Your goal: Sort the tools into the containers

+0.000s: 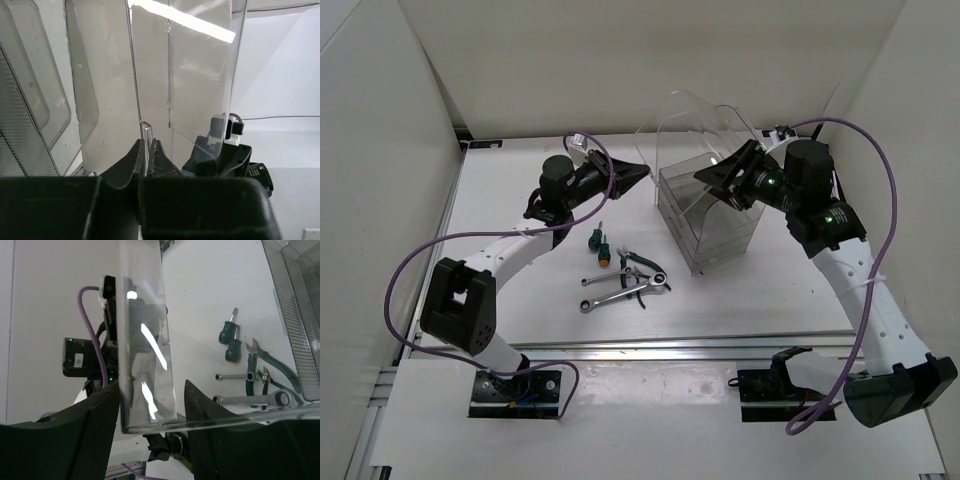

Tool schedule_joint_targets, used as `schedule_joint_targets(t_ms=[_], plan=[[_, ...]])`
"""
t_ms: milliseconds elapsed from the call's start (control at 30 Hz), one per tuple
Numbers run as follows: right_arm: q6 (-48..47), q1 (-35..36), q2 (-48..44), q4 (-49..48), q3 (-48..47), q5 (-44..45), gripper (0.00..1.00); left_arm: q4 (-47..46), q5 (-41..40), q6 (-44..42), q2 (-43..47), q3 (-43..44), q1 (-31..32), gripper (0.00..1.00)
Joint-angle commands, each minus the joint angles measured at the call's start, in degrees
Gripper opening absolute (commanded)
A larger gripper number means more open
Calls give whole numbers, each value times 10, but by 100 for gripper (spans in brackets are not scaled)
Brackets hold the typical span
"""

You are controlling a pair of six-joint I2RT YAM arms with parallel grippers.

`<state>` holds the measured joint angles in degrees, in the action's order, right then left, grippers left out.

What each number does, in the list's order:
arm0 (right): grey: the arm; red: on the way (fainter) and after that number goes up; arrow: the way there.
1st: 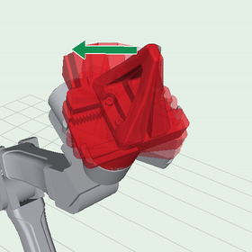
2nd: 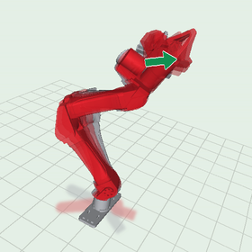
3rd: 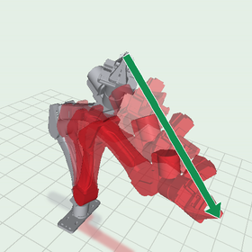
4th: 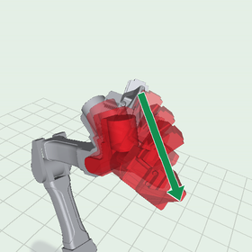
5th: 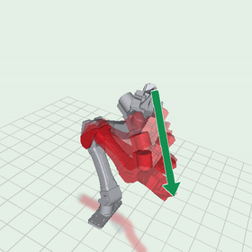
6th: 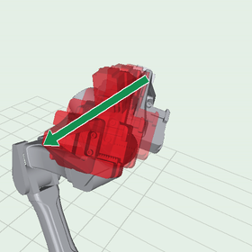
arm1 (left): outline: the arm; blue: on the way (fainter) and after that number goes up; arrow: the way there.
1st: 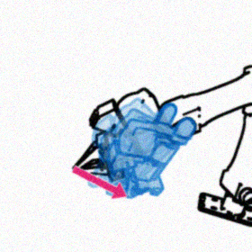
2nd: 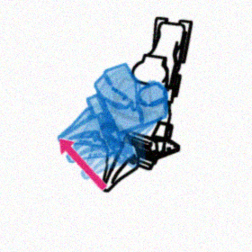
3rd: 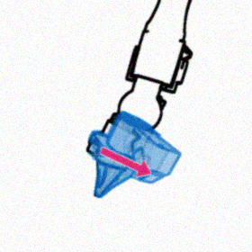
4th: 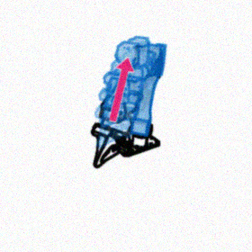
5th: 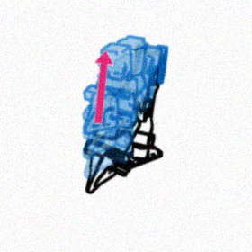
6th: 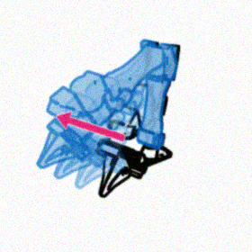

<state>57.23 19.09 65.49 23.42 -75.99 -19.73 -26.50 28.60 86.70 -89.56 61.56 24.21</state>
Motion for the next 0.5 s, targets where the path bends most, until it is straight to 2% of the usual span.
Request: schedule_joint_targets(t_ms=[0,133,200,267,333,400,433,467], plan=[[-17,27,17,-37,-24,25,56,-38,-1,8,52,30,1,10],[-10,43,25,-58,-24,38,45,-36,1,8,59,25,2,10],[4,43,17,-76,-21,40,29,-32,6,3,62,23,0,10],[13,41,10,-78,-22,51,18,-27,11,-7,66,22,-4,10],[20,39,3,-76,-25,60,11,-9,23,-23,73,18,-10,11],[32,38,-5,-78,-27,66,6,1,30,-35,83,10,-15,20],[39,34,-5,-79,-28,69,5,12,37,-54,94,8,-21,35],[48,34,-6,-83,-28,75,4,36,41,-64,101,7,-26,43]])
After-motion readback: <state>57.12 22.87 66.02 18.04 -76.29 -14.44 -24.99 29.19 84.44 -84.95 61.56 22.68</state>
